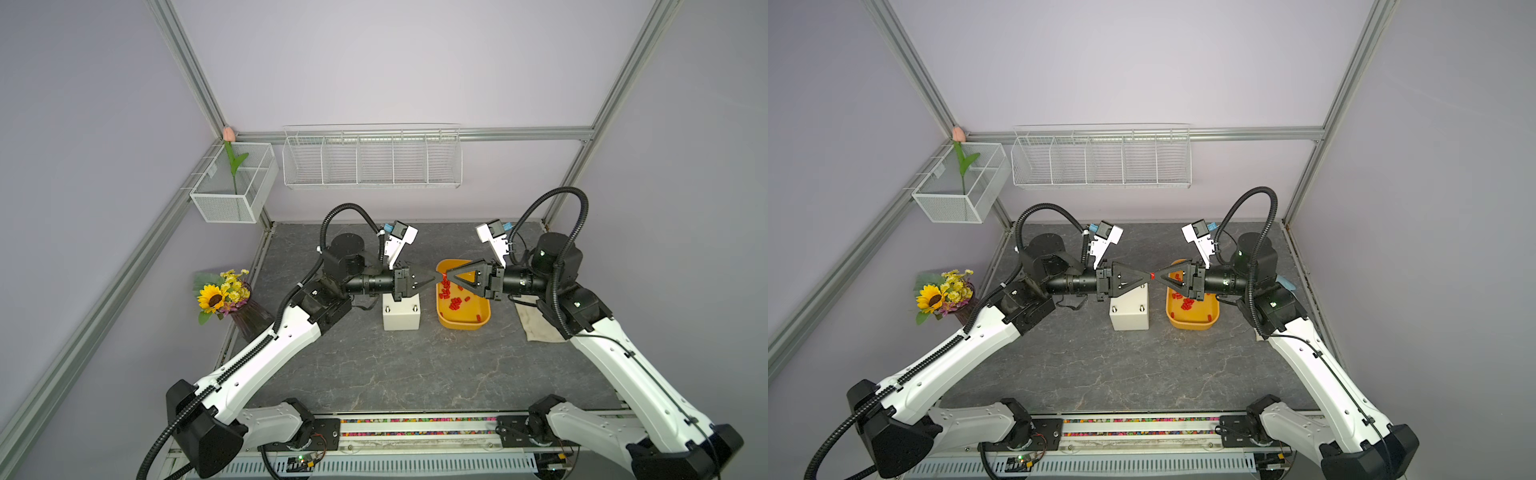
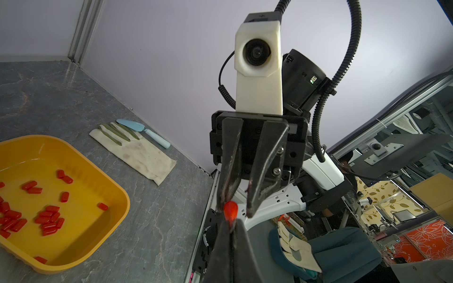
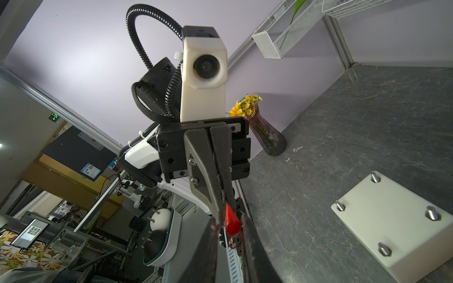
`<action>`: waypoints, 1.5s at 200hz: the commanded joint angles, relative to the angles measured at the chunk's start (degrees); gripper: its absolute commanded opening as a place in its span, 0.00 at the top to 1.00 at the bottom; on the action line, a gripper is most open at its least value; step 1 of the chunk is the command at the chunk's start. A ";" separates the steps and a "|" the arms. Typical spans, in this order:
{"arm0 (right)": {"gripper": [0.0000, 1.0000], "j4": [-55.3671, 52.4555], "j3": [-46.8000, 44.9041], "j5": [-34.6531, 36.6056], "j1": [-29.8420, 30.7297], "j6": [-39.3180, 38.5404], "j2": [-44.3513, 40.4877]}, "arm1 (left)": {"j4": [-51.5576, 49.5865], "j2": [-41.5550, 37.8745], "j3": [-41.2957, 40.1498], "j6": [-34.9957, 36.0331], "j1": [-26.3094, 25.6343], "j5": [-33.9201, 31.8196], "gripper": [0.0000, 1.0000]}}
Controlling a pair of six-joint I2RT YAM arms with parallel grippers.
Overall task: Cover the protruding screws with screw protection sleeves
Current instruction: Attach the screw protection sleeve to the screw.
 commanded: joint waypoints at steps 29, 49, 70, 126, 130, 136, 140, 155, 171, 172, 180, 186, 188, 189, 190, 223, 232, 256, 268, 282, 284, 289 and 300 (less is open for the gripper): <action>0.85 -1.40 2.02 -0.04 0.52 -1.99 0.33 | 1.08 -0.01 0.31 -0.02 0.20 0.64 1.00; 0.87 -2.03 2.29 0.08 0.61 -2.33 0.72 | 1.25 -0.12 0.19 -0.09 0.20 0.51 1.00; 0.89 -2.71 2.46 0.64 0.63 -2.98 0.82 | 1.34 -0.01 0.22 -0.14 0.20 0.65 1.00; 0.91 -4.21 2.86 1.79 0.63 -4.35 0.69 | 1.06 -0.27 0.04 0.02 0.20 -0.01 1.00; 0.91 -4.35 2.90 1.98 0.58 -4.46 0.64 | 1.08 -0.23 0.04 -0.03 0.20 0.06 1.00; 0.91 -4.48 2.91 2.10 0.60 -4.61 0.56 | 1.16 -0.13 0.04 -0.09 0.20 0.08 0.98; 0.91 -4.63 2.91 2.28 0.61 -4.73 0.55 | 1.16 -0.14 -0.04 -0.20 0.20 0.08 0.94; 0.91 -5.51 3.12 2.82 0.52 -5.37 0.47 | 1.08 -0.42 -0.21 -0.19 0.20 -0.37 0.85; 0.91 -6.70 3.47 3.41 0.43 -6.00 0.47 | 1.17 -1.17 -0.69 -0.30 0.54 -1.30 0.79; 0.91 -6.78 3.50 3.44 0.43 -6.05 0.47 | 1.17 -1.20 -0.76 -0.30 0.59 -1.37 0.79; 0.91 -7.39 3.60 3.70 0.32 -6.40 0.47 | 1.07 -1.64 -1.05 -0.37 0.94 -1.87 0.77; 0.91 -7.85 3.69 4.10 0.21 -6.67 0.39 | 0.99 -2.03 -1.43 -0.90 1.36 -2.38 0.75; 0.91 -8.08 3.65 4.15 0.22 -6.76 0.36 | 0.99 -2.25 -1.53 -1.22 1.48 -2.50 0.75; 0.91 -8.17 3.72 4.20 0.24 -6.83 0.41 | 0.99 -2.32 -1.62 -1.38 1.63 -2.54 0.74; 0.91 -8.31 3.75 4.23 0.20 -6.91 0.40 | 0.99 -2.39 -1.67 -1.55 1.71 -2.60 0.74; 0.91 -11.47 4.52 5.95 0.17 -8.62 0.51 | -1.71 -5.67 -3.55 -1.69 4.54 -5.77 0.68; 0.91 -12.38 4.73 6.55 0.17 -9.20 0.58 | -3.55 -6.71 -3.81 -1.28 5.37 -7.19 0.67; 0.91 -14.81 5.23 8.27 0.17 -10.78 1.32 | -11.61 -8.75 -3.46 0.33 6.44 -15.41 0.61; 0.91 -15.74 5.34 9.28 0.17 -11.41 1.89 | -15.33 -9.30 -3.13 0.74 6.63 -19.72 0.59; 0.91 -16.07 5.26 10.06 0.17 -11.71 2.52 | -18.62 -9.45 -2.96 0.25 6.87 -23.24 0.55; 0.91 -16.20 5.27 10.19 0.21 -11.73 2.63 | -19.01 -9.42 -2.90 0.21 6.88 -23.76 0.54; 0.91 -16.34 5.28 10.48 0.20 -11.86 2.87 | -20.14 -9.43 -2.81 -0.01 6.88 -24.90 0.53; 0.91 -16.90 5.36 11.46 0.24 -12.16 3.35 | -23.18 -9.28 -2.52 -0.34 6.97 -27.69 0.52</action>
